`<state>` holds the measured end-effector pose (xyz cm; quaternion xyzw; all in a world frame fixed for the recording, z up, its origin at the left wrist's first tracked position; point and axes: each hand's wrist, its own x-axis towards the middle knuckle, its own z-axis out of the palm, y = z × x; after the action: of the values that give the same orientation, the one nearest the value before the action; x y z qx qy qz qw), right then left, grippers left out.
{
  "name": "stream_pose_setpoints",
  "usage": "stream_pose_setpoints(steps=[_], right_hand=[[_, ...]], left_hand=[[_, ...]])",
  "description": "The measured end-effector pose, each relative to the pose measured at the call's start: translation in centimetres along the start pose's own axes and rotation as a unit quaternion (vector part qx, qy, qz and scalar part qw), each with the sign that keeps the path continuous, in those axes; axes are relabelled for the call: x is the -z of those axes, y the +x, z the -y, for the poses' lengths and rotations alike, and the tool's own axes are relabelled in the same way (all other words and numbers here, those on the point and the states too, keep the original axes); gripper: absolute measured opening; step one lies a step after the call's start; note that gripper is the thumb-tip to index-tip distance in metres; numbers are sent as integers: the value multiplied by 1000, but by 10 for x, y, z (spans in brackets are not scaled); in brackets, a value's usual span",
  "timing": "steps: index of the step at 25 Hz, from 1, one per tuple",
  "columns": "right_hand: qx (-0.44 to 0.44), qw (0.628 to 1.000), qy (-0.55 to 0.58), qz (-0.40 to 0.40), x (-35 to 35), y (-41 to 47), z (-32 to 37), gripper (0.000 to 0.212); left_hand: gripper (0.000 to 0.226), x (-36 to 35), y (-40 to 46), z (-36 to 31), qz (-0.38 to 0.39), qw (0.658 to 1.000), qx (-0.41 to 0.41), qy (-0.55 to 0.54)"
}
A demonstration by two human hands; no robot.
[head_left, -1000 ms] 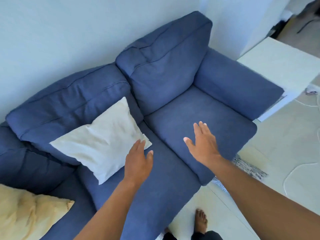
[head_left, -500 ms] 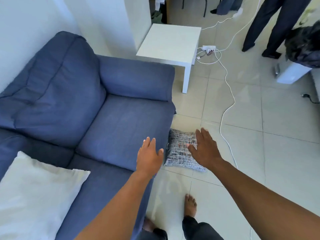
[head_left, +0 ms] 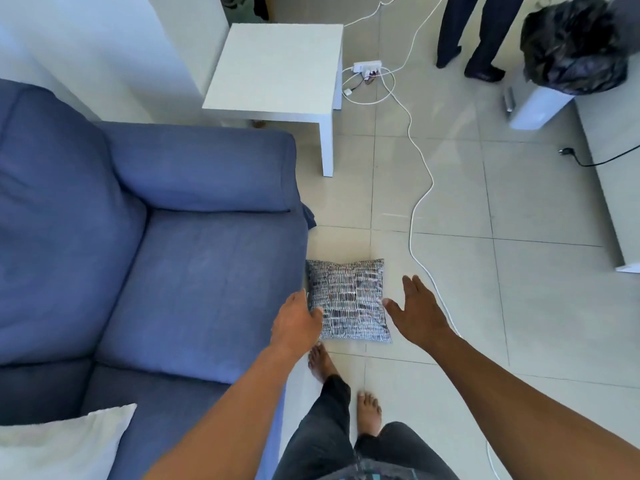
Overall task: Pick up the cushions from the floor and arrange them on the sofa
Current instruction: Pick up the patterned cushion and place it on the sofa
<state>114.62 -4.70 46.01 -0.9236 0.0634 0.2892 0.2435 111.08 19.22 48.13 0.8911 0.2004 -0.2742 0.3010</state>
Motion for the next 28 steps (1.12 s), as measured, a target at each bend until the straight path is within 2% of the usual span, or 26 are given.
stream_pose_setpoints(steps=[4, 9, 16, 21, 24, 26, 28], right_hand=[[-33, 999, 16, 13, -3, 72, -11, 80], [-84, 994, 58, 50, -42, 162, -34, 80], [-132, 983, 75, 100, -161, 326, -114, 71], [-194, 968, 114, 109, -252, 421, -176, 83], [-262, 942, 188, 91, -298, 455, -205, 78], [-301, 914, 258, 90, -313, 466, -208, 64], [-309, 886, 326, 115, -315, 466, -200, 73]], left_hand=[[58, -2, 77, -11, 29, 999, 25, 0], [60, -44, 171, -1, 63, 995, 76, 1], [57, -177, 350, 55, 64, 981, 182, -29], [59, -279, 453, 116, 25, 955, 277, -101], [75, -319, 491, 150, 24, 921, 341, -185], [95, -333, 508, 165, 70, 887, 356, -285], [118, -344, 514, 172, 132, 858, 364, -338]])
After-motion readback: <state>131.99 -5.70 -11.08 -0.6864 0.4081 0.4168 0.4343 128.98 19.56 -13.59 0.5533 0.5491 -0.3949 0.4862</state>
